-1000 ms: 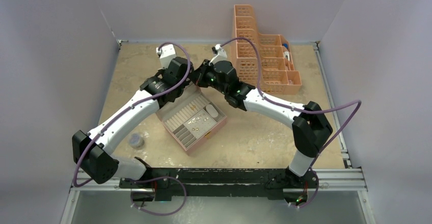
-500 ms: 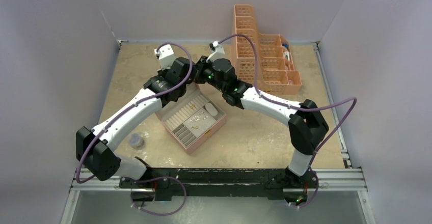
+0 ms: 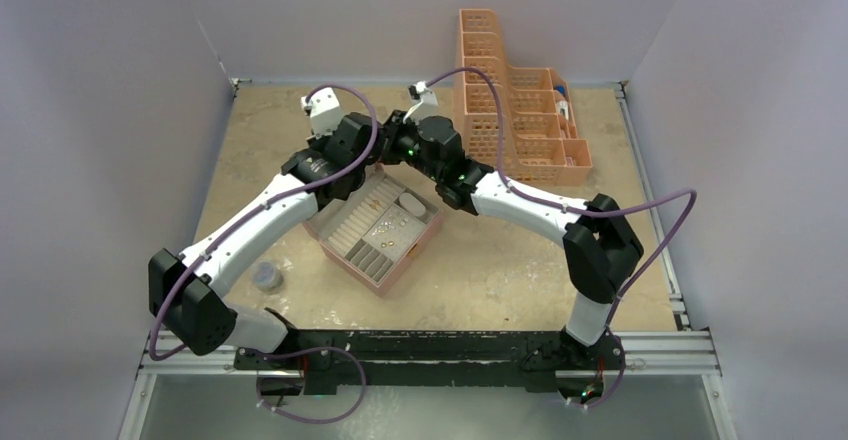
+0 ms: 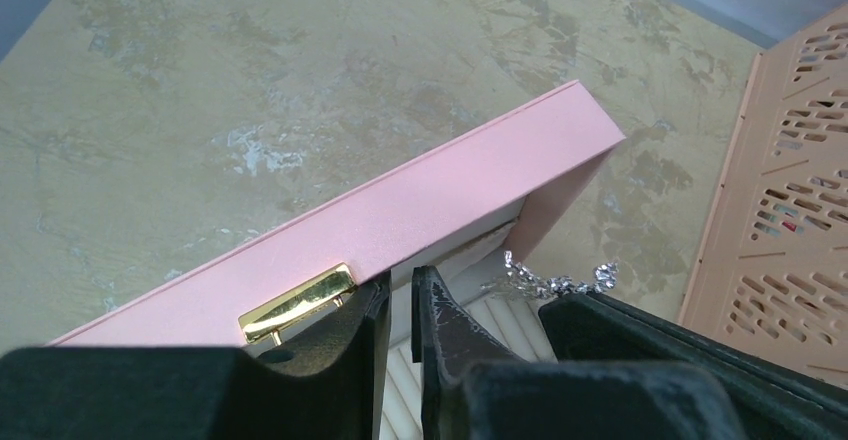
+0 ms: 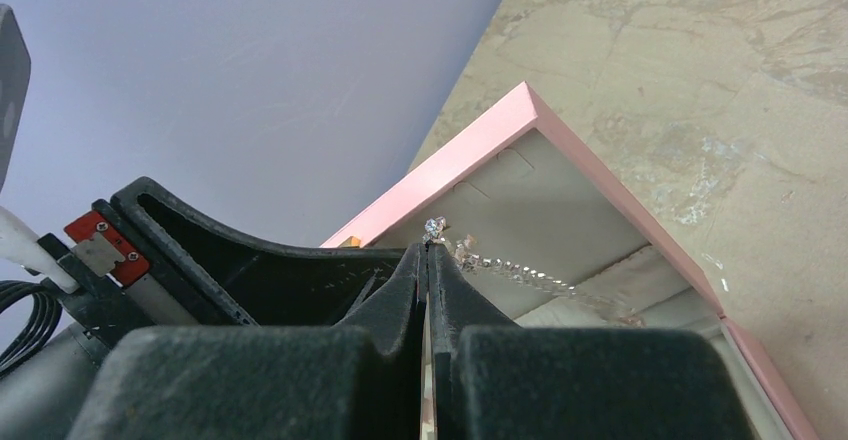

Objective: Organize the mixed jewelry

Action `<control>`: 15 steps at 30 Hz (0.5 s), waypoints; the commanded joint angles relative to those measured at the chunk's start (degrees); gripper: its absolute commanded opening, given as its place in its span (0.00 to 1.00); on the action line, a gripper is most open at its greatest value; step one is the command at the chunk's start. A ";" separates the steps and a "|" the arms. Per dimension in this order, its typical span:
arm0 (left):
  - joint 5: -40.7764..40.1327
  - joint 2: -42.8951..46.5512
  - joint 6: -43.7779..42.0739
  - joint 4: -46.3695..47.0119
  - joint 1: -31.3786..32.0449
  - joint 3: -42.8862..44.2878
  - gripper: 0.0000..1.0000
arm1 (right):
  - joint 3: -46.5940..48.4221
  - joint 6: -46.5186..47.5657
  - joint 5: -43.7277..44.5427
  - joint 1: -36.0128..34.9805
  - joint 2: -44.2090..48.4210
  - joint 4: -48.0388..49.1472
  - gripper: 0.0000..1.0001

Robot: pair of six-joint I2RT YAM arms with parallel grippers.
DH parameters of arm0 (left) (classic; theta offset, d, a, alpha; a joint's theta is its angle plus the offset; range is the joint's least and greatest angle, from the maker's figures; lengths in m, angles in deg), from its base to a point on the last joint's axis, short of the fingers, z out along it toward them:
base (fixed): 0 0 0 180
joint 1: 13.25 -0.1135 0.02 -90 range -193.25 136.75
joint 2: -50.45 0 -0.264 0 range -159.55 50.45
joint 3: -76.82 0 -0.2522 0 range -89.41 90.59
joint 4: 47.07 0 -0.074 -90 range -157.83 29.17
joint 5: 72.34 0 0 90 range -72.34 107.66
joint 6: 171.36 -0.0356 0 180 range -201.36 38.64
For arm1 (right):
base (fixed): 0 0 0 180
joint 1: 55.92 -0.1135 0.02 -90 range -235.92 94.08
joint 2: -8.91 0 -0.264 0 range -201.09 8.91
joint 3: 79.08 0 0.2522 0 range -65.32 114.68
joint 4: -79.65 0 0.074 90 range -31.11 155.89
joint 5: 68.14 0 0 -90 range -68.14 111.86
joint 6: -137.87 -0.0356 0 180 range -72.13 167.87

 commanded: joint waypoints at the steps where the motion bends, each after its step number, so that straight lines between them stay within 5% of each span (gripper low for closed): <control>1: 2.46 3.11 -0.56 1.67 -0.18 -0.79 0.15 | 1.62 2.32 -1.17 0.27 1.31 2.98 0.00; 8: 15.64 12.00 -5.86 11.23 -0.18 -7.62 0.20 | 1.32 5.52 -4.30 0.25 2.48 1.96 0.00; 15: 18.45 20.70 -5.10 4.71 -0.12 -9.17 0.34 | 0.25 7.27 -3.97 0.33 5.02 -1.19 0.00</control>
